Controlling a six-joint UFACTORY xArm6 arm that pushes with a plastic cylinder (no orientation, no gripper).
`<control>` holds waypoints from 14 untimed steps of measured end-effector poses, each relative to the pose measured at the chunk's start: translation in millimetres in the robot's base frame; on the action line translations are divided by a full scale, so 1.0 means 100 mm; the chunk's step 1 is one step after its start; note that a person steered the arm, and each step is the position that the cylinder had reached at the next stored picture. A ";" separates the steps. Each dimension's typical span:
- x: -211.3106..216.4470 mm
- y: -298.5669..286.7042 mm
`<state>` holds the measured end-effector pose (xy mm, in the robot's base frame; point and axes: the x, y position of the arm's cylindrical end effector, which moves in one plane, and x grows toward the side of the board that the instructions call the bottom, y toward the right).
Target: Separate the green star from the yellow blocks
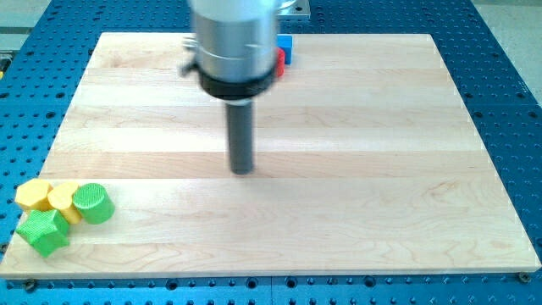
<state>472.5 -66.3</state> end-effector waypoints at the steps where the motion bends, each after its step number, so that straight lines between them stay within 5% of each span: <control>1: -0.22 -0.65; 4: 0.12 -2.38; 5: 0.15 -2.39; 7: 0.98 -2.38; 9: 1.37 -2.21; 12: 1.13 -1.80; 14: 1.33 -1.80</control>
<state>605.6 -246.8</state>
